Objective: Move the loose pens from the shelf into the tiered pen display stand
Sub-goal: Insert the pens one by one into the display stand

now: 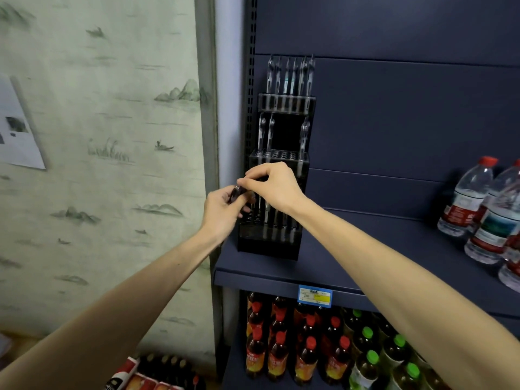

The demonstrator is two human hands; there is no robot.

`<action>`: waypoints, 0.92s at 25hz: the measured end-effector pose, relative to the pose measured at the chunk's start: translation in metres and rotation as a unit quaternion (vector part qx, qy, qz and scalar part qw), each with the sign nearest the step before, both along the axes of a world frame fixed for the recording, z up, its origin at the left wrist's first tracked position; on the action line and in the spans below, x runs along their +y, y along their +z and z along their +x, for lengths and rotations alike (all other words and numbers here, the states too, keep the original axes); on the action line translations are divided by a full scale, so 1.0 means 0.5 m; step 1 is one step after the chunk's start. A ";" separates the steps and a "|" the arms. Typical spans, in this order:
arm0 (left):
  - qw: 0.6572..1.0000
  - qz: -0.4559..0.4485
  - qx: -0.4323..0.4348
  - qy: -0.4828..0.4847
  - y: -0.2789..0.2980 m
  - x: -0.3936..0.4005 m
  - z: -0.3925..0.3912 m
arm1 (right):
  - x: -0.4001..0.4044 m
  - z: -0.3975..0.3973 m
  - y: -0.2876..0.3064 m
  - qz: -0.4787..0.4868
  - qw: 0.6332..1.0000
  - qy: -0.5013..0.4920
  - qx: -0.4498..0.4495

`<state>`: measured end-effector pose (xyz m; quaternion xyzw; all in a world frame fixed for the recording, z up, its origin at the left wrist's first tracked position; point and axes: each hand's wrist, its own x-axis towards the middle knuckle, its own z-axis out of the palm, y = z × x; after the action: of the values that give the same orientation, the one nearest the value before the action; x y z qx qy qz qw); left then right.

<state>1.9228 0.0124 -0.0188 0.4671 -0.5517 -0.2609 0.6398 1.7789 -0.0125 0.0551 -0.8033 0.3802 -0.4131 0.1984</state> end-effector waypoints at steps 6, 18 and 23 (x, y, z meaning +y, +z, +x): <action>0.999 0.028 0.021 -0.001 -0.004 -0.013 0.007 | -0.027 -0.001 0.040 0.023 0.989 -0.042 -0.139; 0.993 0.008 0.055 0.106 0.000 -0.022 0.052 | -0.062 -0.053 0.017 -0.072 0.987 -0.126 -0.071; 0.990 0.001 0.077 0.115 0.006 -0.035 0.054 | -0.064 -0.053 0.002 -0.059 0.991 -0.119 -0.016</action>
<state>1.9500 -0.0052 -0.0156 0.5064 -0.4435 -0.2214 0.7056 1.7522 -0.0447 0.0564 -0.7557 0.4450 -0.4687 0.1061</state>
